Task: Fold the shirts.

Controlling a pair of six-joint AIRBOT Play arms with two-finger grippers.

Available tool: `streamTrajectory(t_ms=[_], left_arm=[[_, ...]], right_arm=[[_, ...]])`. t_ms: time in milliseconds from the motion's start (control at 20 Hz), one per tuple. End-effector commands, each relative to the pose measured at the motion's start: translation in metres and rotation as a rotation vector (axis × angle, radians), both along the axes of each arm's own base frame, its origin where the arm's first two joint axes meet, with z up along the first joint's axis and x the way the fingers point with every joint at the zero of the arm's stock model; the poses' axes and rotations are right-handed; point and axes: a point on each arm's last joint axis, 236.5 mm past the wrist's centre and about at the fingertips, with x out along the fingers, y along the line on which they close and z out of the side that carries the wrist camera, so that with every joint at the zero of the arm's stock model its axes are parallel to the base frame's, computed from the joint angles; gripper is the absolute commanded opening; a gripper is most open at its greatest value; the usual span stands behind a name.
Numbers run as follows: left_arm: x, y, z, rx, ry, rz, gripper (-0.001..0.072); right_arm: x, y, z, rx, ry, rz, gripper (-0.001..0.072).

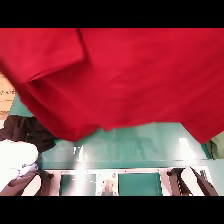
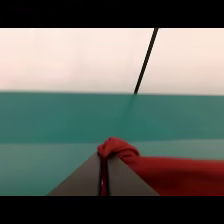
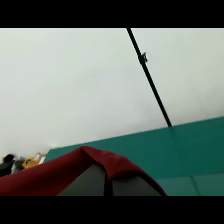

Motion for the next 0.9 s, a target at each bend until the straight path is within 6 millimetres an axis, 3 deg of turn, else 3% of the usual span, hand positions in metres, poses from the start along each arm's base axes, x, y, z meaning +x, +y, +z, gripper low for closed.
streamTrajectory(t_ms=[0,200,300,400,500,650,750,850], left_arm=[[0.075,-0.009,-0.082,-0.119,0.167,-0.088,0.0021],[0.169,-0.024,-0.203,-0.182,0.372,-0.110,0.0020],[0.209,-0.027,-0.264,-0.213,0.456,-0.088,0.0020],[0.232,-0.023,-0.321,-0.245,0.548,-0.058,0.0020],[0.242,-0.022,-0.373,-0.256,0.641,-0.049,0.0020],[0.245,-0.022,-0.419,-0.245,0.719,-0.056,0.0020],[0.243,-0.023,-0.425,-0.237,0.734,-0.063,0.0020],[0.228,-0.028,-0.433,-0.223,0.799,-0.097,0.0020]], right_arm=[[0.063,-0.020,-0.094,0.104,0.167,0.076,0.0016],[0.152,-0.040,-0.261,0.246,0.432,0.088,0.0016],[0.184,-0.046,-0.335,0.303,0.557,0.096,0.0015],[0.206,-0.052,-0.403,0.354,0.670,0.101,0.0015],[0.223,-0.054,-0.457,0.411,0.753,0.114,0.0016],[0.241,-0.056,-0.498,0.489,0.800,0.126,0.0016],[0.247,-0.058,-0.506,0.491,0.808,0.136,0.0016],[0.240,-0.060,-0.507,0.481,0.828,0.163,0.0015]])
